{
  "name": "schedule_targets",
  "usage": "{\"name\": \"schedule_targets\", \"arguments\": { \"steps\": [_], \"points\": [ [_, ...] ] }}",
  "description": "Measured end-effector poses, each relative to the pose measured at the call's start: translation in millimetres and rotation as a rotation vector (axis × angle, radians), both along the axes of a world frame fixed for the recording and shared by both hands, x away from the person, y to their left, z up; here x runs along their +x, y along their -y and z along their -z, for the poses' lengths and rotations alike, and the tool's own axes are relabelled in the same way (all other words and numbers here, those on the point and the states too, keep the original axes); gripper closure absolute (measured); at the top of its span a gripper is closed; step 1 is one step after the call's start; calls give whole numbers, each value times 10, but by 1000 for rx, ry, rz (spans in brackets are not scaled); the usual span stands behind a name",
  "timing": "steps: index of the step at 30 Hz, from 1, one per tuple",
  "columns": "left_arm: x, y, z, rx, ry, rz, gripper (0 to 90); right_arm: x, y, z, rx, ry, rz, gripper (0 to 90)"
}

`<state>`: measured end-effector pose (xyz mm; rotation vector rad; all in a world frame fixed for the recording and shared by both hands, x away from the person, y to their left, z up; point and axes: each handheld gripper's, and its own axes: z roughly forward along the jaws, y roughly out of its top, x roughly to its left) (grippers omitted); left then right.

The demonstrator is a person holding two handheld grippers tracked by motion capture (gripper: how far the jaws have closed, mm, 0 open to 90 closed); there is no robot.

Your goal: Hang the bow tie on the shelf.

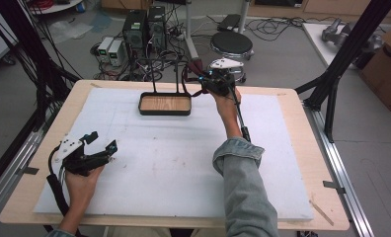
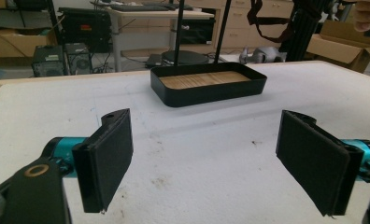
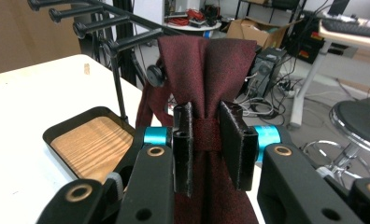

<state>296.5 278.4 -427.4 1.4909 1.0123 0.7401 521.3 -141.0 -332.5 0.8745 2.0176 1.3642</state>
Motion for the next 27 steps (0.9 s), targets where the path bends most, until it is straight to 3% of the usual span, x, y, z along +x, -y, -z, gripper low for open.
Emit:
{"name": "schedule_targets", "arguments": {
  "steps": [7,16,27],
  "points": [
    [2,2,1,0,-1,1,192,8,-26,45,-34,-27,-11,745],
    [4,4,3,0,-1,3,192,-23,-48,4,-38,-3,-11,723],
    [4,7,1,1,1,0,192,-183,67,-210,-15,49,2,616]
  ]
}}
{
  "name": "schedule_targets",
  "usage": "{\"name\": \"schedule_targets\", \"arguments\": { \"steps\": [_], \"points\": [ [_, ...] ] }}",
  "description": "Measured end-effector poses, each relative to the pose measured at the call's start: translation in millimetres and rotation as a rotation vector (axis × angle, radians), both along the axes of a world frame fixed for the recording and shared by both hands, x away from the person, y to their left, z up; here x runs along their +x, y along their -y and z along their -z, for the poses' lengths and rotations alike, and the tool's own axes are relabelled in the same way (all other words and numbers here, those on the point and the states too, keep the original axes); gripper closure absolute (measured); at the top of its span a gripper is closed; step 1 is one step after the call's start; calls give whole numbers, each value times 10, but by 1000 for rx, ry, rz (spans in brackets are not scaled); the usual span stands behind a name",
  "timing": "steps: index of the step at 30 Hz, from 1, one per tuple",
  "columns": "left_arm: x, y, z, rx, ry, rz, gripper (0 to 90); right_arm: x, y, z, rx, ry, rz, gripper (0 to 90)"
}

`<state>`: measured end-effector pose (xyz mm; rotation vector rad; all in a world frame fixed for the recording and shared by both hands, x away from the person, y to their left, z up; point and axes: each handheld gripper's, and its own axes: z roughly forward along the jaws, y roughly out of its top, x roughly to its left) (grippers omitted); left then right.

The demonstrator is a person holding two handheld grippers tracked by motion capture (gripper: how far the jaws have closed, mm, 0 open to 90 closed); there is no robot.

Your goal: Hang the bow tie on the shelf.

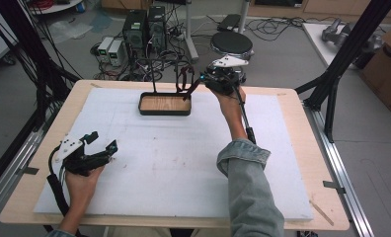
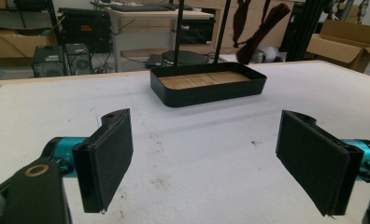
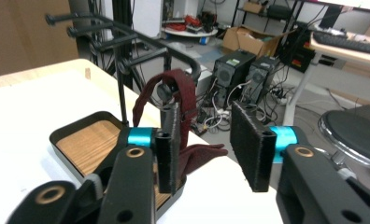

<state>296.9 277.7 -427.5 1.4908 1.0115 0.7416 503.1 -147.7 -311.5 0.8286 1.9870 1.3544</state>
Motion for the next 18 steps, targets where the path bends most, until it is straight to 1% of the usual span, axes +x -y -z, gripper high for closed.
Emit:
{"name": "schedule_targets", "arguments": {
  "steps": [3,4,5,8,10,13,16,17,18],
  "points": [
    [3,2,0,-2,4,-2,192,-72,49,-78,10,16,7,581],
    [5,3,1,-2,5,-3,192,-101,65,-105,15,18,10,552],
    [6,5,2,-3,3,-2,192,-153,99,-155,19,29,15,533],
    [8,9,0,-5,3,-3,191,-256,181,-231,39,61,25,518],
    [12,10,-2,-2,3,-3,192,-323,253,-270,47,72,27,508],
    [22,20,-2,-3,3,0,192,-427,374,-314,46,84,38,487],
    [40,33,-2,-6,3,1,192,-519,512,-352,54,75,51,451],
    [44,35,-2,-5,3,1,192,-553,563,-358,52,88,56,452],
    [48,38,-2,-7,3,1,192,-590,608,-363,54,91,60,449]
  ]
}}
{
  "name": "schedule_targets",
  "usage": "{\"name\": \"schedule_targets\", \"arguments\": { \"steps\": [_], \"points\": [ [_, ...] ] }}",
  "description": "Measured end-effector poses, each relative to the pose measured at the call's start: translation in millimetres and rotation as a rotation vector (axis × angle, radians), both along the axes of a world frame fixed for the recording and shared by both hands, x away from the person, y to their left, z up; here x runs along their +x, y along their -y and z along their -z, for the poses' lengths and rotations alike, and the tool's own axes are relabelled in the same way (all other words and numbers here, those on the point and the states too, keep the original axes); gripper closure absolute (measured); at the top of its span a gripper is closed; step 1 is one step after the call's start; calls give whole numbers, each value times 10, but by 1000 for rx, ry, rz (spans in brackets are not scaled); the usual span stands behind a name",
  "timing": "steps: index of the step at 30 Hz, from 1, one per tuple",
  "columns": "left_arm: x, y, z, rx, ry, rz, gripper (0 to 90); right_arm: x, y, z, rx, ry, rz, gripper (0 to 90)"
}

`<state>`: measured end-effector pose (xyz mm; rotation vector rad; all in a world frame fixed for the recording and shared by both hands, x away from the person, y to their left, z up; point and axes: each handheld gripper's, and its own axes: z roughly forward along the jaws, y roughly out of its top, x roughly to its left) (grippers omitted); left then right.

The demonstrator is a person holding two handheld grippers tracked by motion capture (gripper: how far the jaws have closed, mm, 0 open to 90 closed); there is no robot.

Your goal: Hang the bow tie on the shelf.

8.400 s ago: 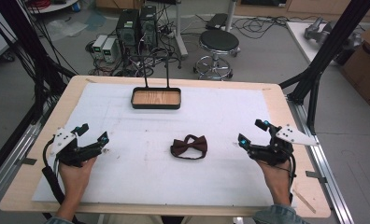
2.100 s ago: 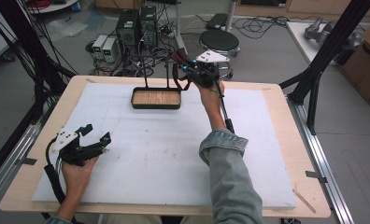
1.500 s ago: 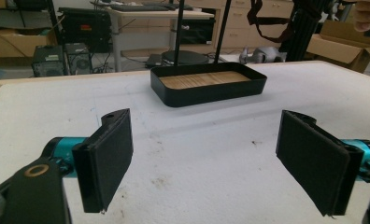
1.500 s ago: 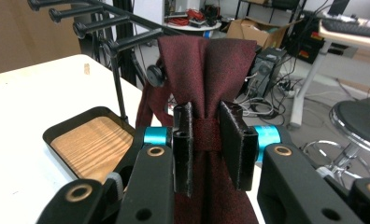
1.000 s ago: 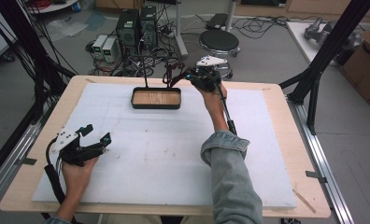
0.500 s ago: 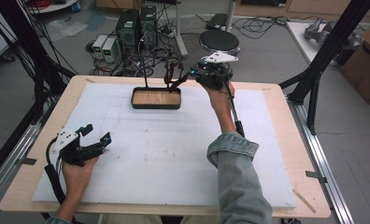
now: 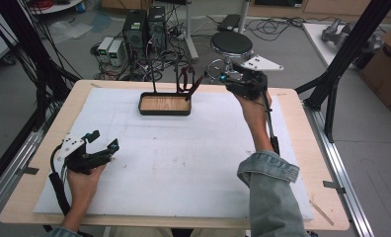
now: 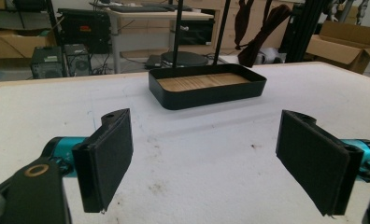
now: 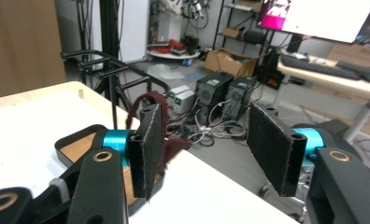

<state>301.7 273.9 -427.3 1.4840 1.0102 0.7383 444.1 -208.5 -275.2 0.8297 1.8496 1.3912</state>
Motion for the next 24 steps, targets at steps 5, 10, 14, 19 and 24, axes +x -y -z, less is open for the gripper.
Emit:
{"name": "schedule_targets", "arguments": {
  "steps": [5,10,14,19,24],
  "points": [
    [2,2,0,0,-2,-2,192,-158,224,-10,8,-4,17,389],
    [-1,-8,-5,-5,4,-9,192,-345,411,-18,30,12,34,342],
    [-13,-9,-10,0,2,-13,192,-512,550,-47,50,27,45,294],
    [-23,-21,-14,2,1,-18,191,-719,687,-71,68,47,66,243],
    [-23,-19,-14,3,1,-20,190,-931,854,-43,91,59,99,195]
  ]
}}
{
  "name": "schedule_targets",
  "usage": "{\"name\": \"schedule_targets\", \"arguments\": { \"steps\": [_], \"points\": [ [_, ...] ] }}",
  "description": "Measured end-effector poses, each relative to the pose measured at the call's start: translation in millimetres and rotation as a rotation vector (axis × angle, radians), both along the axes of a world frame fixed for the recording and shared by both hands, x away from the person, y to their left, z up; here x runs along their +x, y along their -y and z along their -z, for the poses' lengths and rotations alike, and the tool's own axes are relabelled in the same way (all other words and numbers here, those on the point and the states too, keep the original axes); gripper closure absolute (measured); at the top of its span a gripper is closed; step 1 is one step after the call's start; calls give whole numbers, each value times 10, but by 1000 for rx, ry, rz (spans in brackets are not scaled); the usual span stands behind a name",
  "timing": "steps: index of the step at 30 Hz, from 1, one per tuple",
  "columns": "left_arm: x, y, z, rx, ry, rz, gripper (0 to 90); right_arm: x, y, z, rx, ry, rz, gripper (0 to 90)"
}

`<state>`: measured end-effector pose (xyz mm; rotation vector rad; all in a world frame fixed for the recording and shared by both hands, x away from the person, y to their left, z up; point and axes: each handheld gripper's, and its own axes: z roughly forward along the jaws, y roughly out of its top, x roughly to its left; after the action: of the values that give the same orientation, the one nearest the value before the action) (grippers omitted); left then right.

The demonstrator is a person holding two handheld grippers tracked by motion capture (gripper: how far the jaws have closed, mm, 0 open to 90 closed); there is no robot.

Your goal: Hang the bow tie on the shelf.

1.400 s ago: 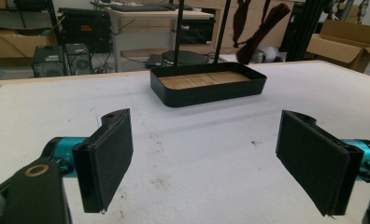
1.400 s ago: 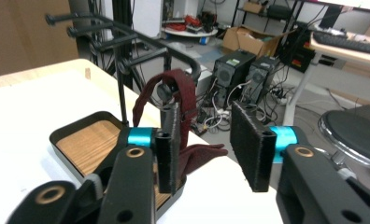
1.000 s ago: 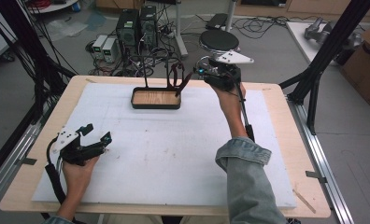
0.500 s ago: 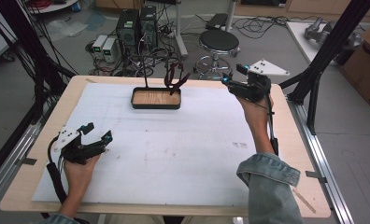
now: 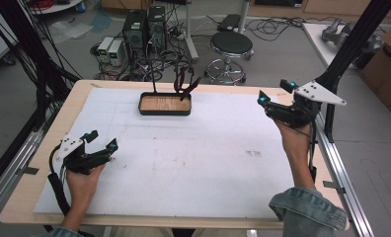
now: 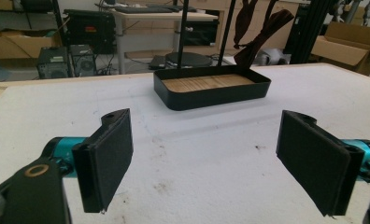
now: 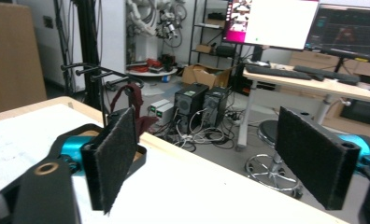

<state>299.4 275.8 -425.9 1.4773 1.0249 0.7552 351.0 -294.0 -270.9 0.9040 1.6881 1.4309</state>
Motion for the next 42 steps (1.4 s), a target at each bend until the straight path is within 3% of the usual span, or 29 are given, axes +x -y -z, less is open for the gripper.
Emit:
{"name": "schedule_targets", "arguments": {
  "steps": [10,18,36,42],
  "points": [
    [10,-1,4,1,-1,-2,191,-354,240,202,66,13,34,156],
    [6,-2,3,3,-1,-5,191,-542,304,528,87,-5,68,129],
    [11,-3,9,11,-13,-5,188,-788,119,1299,111,-126,56,118],
    [13,-3,13,17,-18,-5,188,-811,55,1473,129,-160,39,118]
  ]
}}
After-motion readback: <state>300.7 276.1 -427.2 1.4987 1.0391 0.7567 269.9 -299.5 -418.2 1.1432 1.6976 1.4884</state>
